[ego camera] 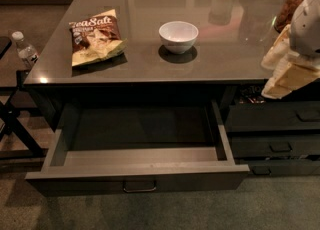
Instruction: Close top drawer
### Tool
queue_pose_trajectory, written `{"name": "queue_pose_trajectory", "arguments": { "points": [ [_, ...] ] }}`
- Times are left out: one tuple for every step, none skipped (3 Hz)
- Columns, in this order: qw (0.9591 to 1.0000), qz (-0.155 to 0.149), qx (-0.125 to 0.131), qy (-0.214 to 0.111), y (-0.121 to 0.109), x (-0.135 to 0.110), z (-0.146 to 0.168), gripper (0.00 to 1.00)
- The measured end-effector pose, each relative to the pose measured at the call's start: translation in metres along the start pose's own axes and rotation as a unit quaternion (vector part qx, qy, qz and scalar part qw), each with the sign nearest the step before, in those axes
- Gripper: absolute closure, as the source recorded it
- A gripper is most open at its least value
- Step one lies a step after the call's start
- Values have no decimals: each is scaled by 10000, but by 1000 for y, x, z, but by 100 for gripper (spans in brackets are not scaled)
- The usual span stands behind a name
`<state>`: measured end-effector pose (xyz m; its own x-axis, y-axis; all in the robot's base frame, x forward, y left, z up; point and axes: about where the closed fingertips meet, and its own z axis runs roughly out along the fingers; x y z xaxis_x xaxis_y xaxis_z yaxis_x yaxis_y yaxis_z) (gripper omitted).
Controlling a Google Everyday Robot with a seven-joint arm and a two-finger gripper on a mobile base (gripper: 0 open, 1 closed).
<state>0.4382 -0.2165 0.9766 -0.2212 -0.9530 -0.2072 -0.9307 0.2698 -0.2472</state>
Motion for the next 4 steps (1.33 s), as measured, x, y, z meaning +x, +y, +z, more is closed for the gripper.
{"name": "queue_pose_trajectory", "arguments": {
  "points": [
    [10000,0,0,0,0,0,0,74],
    [10000,0,0,0,0,0,0,97],
    [9999,151,-19,13,11,6,8,100],
    [9985,516,-191,57,51,18,29,100]
  ]
}}
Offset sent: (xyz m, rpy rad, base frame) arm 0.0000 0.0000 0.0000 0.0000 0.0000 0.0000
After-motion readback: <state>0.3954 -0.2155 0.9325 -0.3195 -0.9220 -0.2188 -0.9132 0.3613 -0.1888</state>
